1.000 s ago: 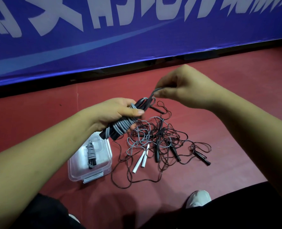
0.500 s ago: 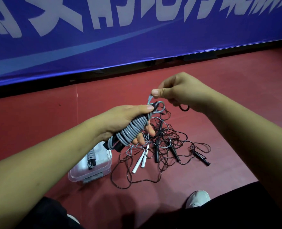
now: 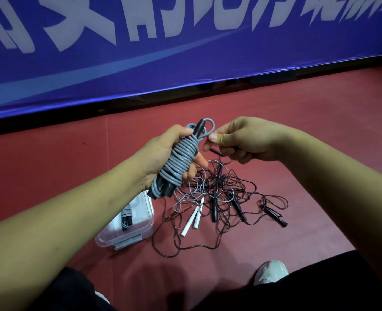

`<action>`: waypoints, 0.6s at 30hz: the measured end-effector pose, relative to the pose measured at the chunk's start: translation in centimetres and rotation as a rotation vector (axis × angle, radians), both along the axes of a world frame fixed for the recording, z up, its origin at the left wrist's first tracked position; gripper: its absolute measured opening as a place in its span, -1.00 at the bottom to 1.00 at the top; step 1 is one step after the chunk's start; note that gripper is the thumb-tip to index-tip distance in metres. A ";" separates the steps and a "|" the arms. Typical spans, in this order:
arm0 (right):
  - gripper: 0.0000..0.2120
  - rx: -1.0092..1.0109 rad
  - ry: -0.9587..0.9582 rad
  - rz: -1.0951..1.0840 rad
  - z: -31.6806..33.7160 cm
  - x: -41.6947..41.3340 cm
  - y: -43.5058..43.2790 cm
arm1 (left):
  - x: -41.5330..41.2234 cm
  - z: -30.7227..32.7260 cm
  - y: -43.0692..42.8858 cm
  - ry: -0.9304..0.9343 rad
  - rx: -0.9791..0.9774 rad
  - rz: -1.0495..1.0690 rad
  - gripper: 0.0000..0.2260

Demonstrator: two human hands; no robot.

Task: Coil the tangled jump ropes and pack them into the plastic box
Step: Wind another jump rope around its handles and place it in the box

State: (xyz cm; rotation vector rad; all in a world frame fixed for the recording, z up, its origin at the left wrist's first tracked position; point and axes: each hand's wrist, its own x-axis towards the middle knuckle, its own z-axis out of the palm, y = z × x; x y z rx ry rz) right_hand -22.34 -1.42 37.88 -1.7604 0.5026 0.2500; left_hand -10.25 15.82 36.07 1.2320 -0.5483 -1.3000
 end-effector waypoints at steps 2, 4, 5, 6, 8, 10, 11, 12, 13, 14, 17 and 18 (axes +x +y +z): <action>-0.71 0.001 0.020 0.032 0.2 -0.1 0.0 | 0.0 0.2 0.0 0.021 -0.025 -0.014 -0.70; -0.68 -0.066 0.048 0.058 0.1 -0.2 0.2 | -0.2 0.5 0.1 0.083 -0.046 -0.042 -0.65; -0.68 -0.110 0.058 0.070 0.0 -0.1 0.5 | -0.2 0.7 0.2 0.104 -0.061 -0.045 -0.63; -0.68 -0.139 0.067 0.081 0.0 -0.1 0.8 | -0.2 0.9 0.2 0.113 -0.076 -0.039 -0.63; -0.68 -0.138 0.059 0.097 -0.1 0.1 1.2 | 0.2 1.1 0.1 0.106 -0.089 0.000 -0.66; -0.68 -0.141 0.000 0.060 0.3 0.1 1.1 | 0.7 1.4 -0.1 0.092 -0.067 0.050 -0.67; -0.68 -0.169 -0.034 0.027 0.8 -0.1 0.9 | 1.0 1.5 -0.2 0.084 -0.054 0.073 -0.68; -0.69 -0.218 -0.061 0.000 1.4 -0.3 0.6 | 1.2 1.5 -0.3 0.065 -0.042 0.096 -0.71; -0.70 -0.289 -0.078 -0.009 2.0 -0.6 0.5 | 1.5 1.4 -0.3 0.029 -0.030 0.120 -0.74; -0.71 -0.382 -0.091 0.007 2.6 -0.9 0.4 | 1.8 1.3 -0.3 -0.025 -0.017 0.144 -0.77; -0.72 -0.691 -0.159 0.140 3.9 -1.4 1.0 | 2.2 0.8 -0.5 -0.228 0.017 0.140 -0.85; -0.73 -0.771 -0.191 0.186 4.2 -1.4 1.4 | 2.2 0.6 -0.5 -0.290 0.031 0.117 -0.87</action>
